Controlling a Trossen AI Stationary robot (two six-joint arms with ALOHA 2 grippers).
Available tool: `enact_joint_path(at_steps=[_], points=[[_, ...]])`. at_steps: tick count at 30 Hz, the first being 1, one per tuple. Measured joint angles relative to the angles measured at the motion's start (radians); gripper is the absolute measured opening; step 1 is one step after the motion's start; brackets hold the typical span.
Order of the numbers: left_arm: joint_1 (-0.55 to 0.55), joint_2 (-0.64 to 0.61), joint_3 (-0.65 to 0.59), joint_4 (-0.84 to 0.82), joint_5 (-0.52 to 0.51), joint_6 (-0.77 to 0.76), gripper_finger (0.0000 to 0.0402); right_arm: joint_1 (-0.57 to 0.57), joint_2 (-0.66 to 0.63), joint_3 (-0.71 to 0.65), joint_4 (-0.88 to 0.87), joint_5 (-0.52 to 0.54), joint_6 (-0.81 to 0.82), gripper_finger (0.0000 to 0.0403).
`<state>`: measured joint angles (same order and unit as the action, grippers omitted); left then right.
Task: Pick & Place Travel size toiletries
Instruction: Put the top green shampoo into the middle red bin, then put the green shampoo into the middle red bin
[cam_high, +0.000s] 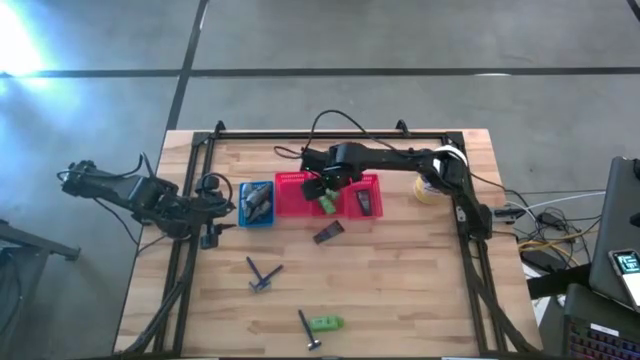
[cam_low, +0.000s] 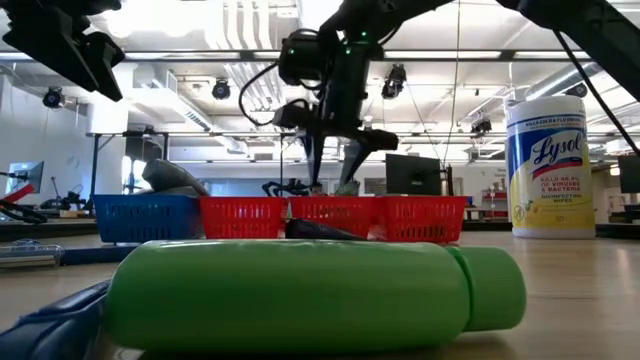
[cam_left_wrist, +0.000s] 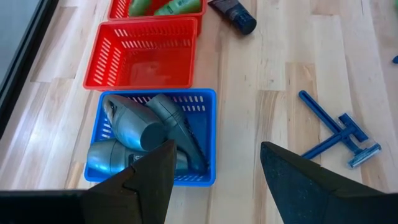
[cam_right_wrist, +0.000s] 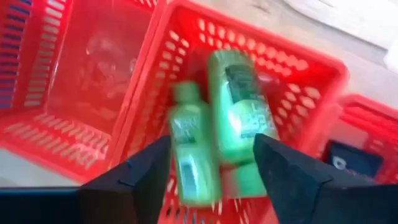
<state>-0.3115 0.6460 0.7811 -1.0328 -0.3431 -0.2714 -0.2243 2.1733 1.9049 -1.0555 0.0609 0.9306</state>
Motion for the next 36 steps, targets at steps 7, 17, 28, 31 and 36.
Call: enact_joint_path(at_steps=[7,17,28,31,36], points=[[0.000,0.000,0.000,0.000,0.000,0.001,0.0238,0.055,-0.046,0.002,-0.065,0.004,-0.112,0.0283],[0.000,0.000,0.000,0.001,0.001,0.032,0.0238,0.461,-0.097,-0.009,-0.019,-0.111,-0.590,0.0304],[0.000,0.020,0.000,0.007,0.047,0.042,0.0238,0.688,0.027,-0.011,0.208,-0.063,-0.617,0.0310],[0.000,0.029,0.000,0.003,0.076,0.041,0.0238,0.717,0.073,-0.005,0.260,-0.061,-0.599,0.0320],[0.000,0.041,0.000,-0.002,0.098,0.041,0.0238,0.761,0.141,0.032,0.311,-0.057,-0.583,0.0334]])
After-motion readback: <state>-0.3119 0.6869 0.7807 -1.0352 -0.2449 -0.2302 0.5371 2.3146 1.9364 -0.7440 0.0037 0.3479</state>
